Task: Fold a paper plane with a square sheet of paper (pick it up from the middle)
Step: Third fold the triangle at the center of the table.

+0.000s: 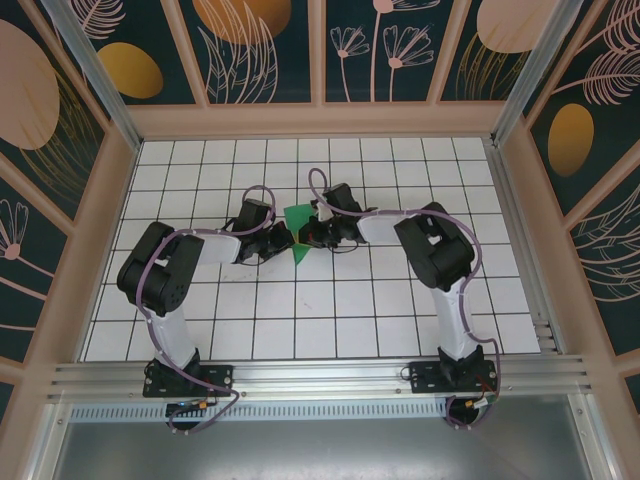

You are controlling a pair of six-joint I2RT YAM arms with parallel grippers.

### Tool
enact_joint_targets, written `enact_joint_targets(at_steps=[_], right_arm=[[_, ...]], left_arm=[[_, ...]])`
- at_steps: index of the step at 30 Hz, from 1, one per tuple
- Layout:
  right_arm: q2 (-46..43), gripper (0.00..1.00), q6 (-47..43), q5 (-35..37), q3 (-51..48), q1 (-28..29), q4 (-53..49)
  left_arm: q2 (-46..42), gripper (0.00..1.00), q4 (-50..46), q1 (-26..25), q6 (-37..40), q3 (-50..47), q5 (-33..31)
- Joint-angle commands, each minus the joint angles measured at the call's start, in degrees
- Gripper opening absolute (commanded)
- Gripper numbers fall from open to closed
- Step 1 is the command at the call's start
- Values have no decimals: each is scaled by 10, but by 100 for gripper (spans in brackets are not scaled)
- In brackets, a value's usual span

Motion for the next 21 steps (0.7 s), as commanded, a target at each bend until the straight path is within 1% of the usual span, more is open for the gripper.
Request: enact_joint_targets(at_steps=[1, 5, 10, 21], right_arm=[[-52, 4, -16, -22, -27, 6, -10], [-66, 5, -16, -31, -57, 17, -3], [-63, 5, -9, -38, -76, 25, 8], [-45, 5, -12, -39, -76, 29, 11]], left_arm=[[21, 2, -37, 1, 15, 4, -38], [19, 2, -37, 0, 16, 1, -41], [21, 2, -35, 0, 15, -1, -42], [18, 2, -38, 0, 13, -2, -52]])
